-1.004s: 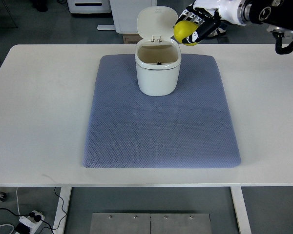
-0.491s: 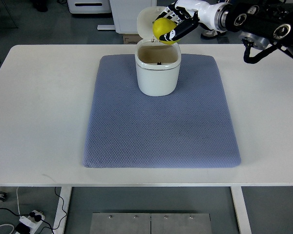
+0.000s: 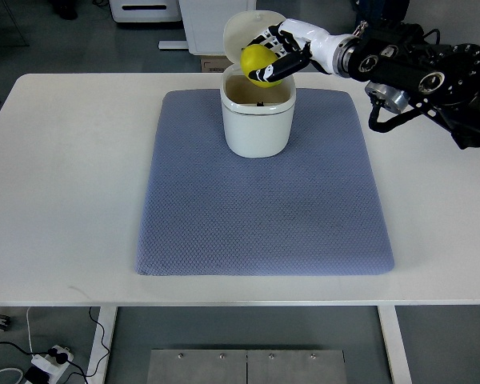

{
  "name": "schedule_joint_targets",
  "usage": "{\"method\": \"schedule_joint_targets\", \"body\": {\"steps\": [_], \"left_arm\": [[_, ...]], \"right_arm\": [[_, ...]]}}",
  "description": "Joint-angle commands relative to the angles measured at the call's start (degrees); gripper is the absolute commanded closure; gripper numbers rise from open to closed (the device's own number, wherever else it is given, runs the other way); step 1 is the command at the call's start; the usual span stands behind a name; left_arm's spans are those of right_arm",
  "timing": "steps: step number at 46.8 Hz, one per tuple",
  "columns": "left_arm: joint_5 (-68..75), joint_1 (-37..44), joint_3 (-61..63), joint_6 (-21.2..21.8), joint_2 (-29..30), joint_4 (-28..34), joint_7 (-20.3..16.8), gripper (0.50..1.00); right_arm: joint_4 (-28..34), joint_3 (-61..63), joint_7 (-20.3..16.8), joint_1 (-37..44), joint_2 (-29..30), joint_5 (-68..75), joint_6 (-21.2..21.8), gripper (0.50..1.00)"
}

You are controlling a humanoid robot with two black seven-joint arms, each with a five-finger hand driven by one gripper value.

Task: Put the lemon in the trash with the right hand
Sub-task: 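Open the right hand to drop the lemon into the white bin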

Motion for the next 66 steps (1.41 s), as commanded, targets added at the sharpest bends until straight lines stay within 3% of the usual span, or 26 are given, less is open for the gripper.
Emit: {"method": "schedule_joint_targets", "body": {"steps": [1,26,33,41,57,66], "left_arm": [[0.04,-0.01,0.0,0.0,0.0,0.0,0.0,0.5],[0.04,-0.01,0.0,0.0,0.0,0.0,0.0,0.5],[0.04,-0.01,0.0,0.0,0.0,0.0,0.0,0.5],[0.04,-0.01,0.0,0.0,0.0,0.0,0.0,0.5],[0.04,-0.01,0.0,0.0,0.0,0.0,0.0,0.5],[-0.05,-0.01,0.0,0.0,0.0,0.0,0.0,0.5]], "right_arm": [[-0.07,0.0,-0.03,-0.24,0.13,0.0,-0.26,1.0],[0.1,0.0,0.5,-0.5,0.57,0.0,-0.52,1.0],[0.28,-0.09,0.41,-0.68,0.57,-0.09,-0.52,0.917],[0.45,-0.09,0.5,-0.86,0.57,-0.09,-0.52,0.752],[0.45,-0.44,0.5,-0.94,0.57,-0.26,-0.44,0.695],[0.45,-0.62,0.5,-0.94,0.57,-0.26,-0.52,0.712]]}}
